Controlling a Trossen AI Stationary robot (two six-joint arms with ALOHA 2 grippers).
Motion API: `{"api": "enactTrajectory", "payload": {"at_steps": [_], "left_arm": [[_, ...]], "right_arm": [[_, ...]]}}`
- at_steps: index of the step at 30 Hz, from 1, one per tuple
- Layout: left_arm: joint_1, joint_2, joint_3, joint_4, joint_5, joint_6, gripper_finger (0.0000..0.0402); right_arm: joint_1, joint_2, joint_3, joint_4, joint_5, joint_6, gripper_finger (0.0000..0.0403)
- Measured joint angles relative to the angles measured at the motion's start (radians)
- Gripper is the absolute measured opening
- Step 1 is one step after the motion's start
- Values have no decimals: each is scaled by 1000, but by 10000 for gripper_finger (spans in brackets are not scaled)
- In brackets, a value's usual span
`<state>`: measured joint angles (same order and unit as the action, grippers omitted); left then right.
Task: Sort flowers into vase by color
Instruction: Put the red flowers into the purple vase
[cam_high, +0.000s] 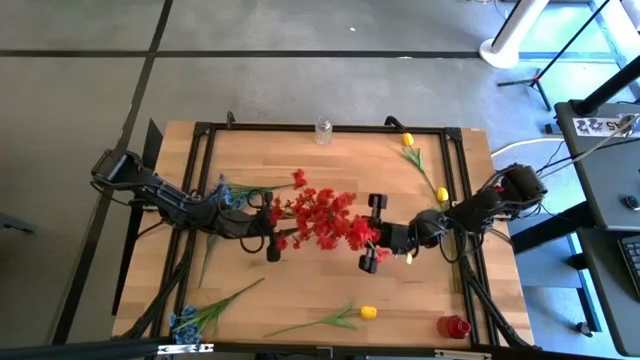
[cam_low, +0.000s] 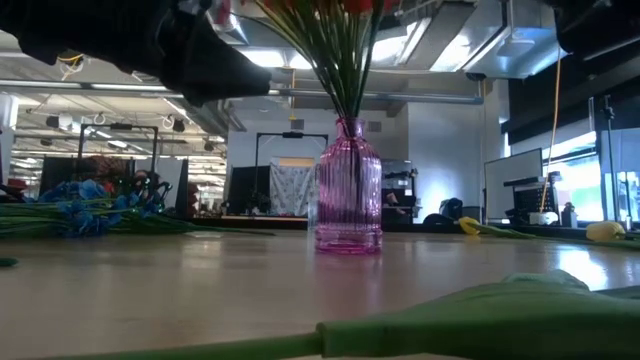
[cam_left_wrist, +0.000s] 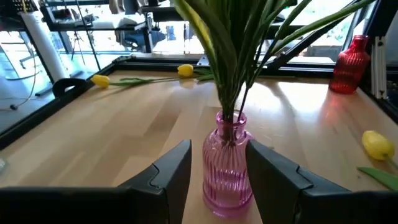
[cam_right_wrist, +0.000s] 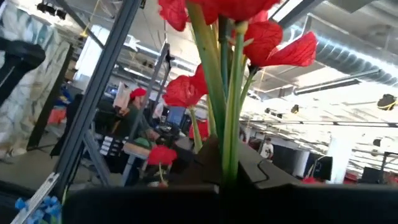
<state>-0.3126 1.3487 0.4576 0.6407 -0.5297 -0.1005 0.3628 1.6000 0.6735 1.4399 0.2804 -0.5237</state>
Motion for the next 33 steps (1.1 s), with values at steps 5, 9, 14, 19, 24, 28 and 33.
{"api": "enactTrajectory", "payload": {"at_steps": [5, 9, 14, 19, 24, 28, 33], "left_arm": [[0, 0, 0, 6, -10, 7, 149], [13, 0, 0, 6, -11, 10, 149], [34, 0, 0, 10, -12, 33, 149], [39, 0, 0, 56, -21, 83, 149], [40, -10, 0, 59, -35, 91, 149], [37, -30, 0, 11, -28, 72, 149], [37, -151, 0, -118, -29, 4, 149]], "right_arm": [[-27, 35, 0, -1, -2, 82, 4], [-51, 63, 0, -9, 45, 155, 4], [-80, 88, 0, -47, 54, 244, 4], [-99, 132, 0, -77, 85, 299, 4], [-104, 193, 0, -95, 128, 352, 5], [-101, 212, 3, -98, 182, 384, 6], [-101, 217, -1, -136, 192, 388, 45]]}}
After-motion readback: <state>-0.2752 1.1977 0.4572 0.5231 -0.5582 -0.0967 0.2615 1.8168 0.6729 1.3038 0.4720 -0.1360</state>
